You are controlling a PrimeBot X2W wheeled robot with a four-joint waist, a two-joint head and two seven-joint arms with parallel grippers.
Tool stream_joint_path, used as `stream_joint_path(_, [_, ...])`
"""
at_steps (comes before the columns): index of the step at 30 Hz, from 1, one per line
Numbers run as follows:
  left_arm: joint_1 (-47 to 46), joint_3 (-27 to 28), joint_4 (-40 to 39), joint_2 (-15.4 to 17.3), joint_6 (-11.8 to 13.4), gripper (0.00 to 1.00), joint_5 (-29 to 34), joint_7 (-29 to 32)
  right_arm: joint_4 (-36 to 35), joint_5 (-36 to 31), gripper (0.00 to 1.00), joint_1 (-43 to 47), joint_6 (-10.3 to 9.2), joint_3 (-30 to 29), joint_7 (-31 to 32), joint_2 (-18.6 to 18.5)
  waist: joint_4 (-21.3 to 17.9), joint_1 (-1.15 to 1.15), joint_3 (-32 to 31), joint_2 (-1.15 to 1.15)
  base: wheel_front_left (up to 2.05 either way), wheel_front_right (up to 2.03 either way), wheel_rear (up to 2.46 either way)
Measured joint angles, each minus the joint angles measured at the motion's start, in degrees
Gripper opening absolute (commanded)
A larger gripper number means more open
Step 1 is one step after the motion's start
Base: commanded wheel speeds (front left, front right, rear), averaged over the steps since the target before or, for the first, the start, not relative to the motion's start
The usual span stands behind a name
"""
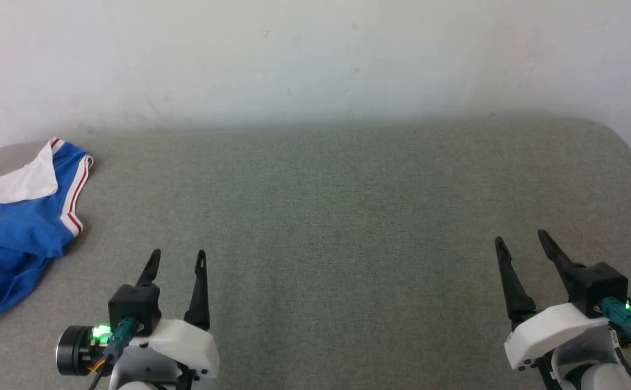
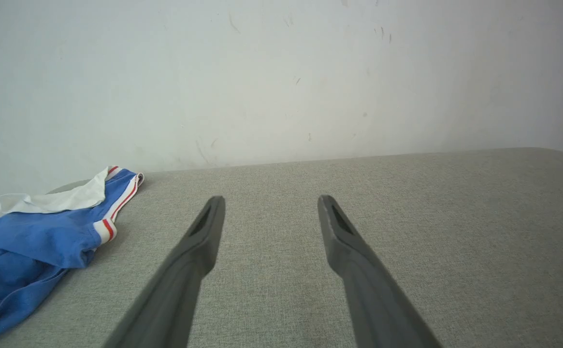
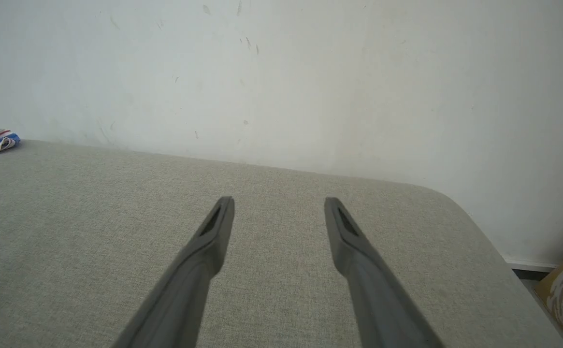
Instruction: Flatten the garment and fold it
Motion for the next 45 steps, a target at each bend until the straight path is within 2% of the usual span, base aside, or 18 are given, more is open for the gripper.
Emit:
stream_joint_path(18, [0.0, -1.0, -0.1, 0.1, 0.9, 1.0, 0.0, -2.3, 0.0, 0.9, 1.0, 0.0, 0.0, -2.6, -2.3, 0.0, 2.2, 0.0, 0.6, 0.0, 0.0, 0.0, 0.0])
stream_joint_path(45, [0.0, -1.3, -0.2, 0.4, 2.5, 1.0, -0.5, -5.3, 1.0, 1.1, 1.0, -1.3, 0.0, 0.0, -5.3, 0.0, 12.9, 0.0, 0.4, 0.0, 0.0, 0.0, 0.0])
